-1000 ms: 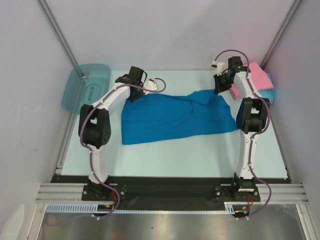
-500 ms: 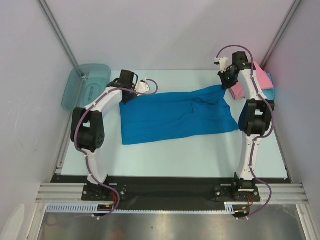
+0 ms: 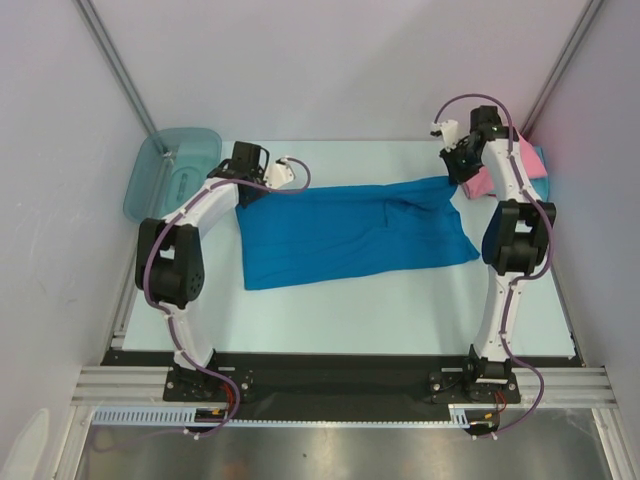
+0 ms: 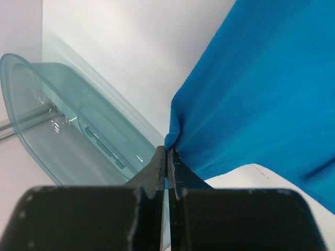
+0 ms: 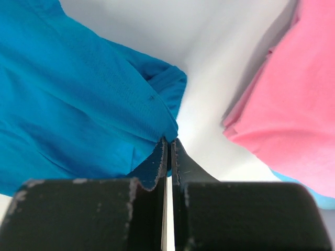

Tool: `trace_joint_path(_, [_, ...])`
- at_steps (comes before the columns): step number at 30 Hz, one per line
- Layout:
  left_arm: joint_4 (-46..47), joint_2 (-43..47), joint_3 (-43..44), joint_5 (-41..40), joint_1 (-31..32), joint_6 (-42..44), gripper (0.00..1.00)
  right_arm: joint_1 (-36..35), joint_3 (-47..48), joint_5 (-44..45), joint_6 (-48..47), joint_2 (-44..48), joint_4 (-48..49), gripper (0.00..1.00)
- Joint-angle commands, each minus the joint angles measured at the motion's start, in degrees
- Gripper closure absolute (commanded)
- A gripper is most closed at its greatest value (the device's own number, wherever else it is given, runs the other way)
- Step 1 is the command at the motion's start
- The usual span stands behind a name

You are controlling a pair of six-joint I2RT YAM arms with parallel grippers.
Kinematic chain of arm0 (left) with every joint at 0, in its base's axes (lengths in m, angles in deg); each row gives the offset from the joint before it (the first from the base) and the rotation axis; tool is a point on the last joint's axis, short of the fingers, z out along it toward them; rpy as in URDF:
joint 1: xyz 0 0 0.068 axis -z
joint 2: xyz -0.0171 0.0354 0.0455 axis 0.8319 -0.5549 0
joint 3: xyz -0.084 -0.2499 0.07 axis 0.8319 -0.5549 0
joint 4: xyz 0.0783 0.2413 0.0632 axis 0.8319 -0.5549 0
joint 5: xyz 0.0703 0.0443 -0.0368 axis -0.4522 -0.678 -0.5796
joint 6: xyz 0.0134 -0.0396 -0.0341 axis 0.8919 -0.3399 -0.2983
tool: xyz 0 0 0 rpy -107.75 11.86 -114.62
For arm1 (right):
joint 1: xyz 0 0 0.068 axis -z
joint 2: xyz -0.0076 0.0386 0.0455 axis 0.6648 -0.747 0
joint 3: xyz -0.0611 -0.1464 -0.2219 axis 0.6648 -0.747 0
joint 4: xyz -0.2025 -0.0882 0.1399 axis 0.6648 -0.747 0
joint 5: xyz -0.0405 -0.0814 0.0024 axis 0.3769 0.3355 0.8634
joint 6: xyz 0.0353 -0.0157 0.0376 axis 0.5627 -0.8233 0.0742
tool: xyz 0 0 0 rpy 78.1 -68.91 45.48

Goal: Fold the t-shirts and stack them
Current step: Fold the tshirt

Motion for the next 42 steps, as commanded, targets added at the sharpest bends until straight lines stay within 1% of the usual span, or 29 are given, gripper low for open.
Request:
trace_joint_path(1, [1.3, 3.5, -0.2, -0.3, -1.2, 2.1, 1.00, 1.8, 1.2, 1.3, -2.2, 4.3, 0.9, 1.00])
trace_joint_path(5, [1.3, 3.6, 0.3, 0.2, -1.3, 1.6, 1.00, 2.0, 2.0, 1.8, -1.8, 4.9, 5.3, 1.00])
trace_joint_path(9, [1.2, 3.4, 0.5, 0.4, -1.2, 1.0, 1.00, 0.6, 1.3, 1.0, -1.1, 5.4, 9.2, 1.00])
trace_joint_path(12, [1.2, 3.5, 0.3, 0.6, -1.2, 0.7, 1.00, -1.7, -1.6, 0.0, -0.4, 6.0, 14.2, 1.00])
trace_joint_path(13, [1.2, 3.4, 0.4, 0.6, -1.2, 0.6, 1.00, -2.3, -3.6, 0.0, -0.8, 6.1, 17.7, 1.00])
trace_joint_path(17, [1.1, 3.3, 0.5, 0.8, -1.0, 0.4, 1.00, -5.6, -4.6, 1.3, -2.2, 5.4, 24.2, 1.00])
trace_joint_path(20, [1.2, 3.4, 0.6, 0.7, -0.9, 0.1, 1.00, -6.4, -3.4, 1.5, -2.0, 3.9, 26.6, 1.00])
trace_joint_path(27, [1.1, 3.2, 0.5, 0.9, -0.7, -0.8, 1.00, -7.4, -6.9, 3.9, -3.7, 4.4, 37.6, 1.00])
trace_joint_path(35, [1.1, 3.5, 0.4, 0.7, -0.5, -0.6, 1.00, -6.4, -11.1, 4.5, -11.9, 6.2, 42.5, 1.00])
trace_joint_path(42, [0.9, 3.5, 0.1, 1.0, -0.4, -0.9, 0.99, -6.0, -15.9, 4.0, -19.7, 7.1, 50.6, 1.00])
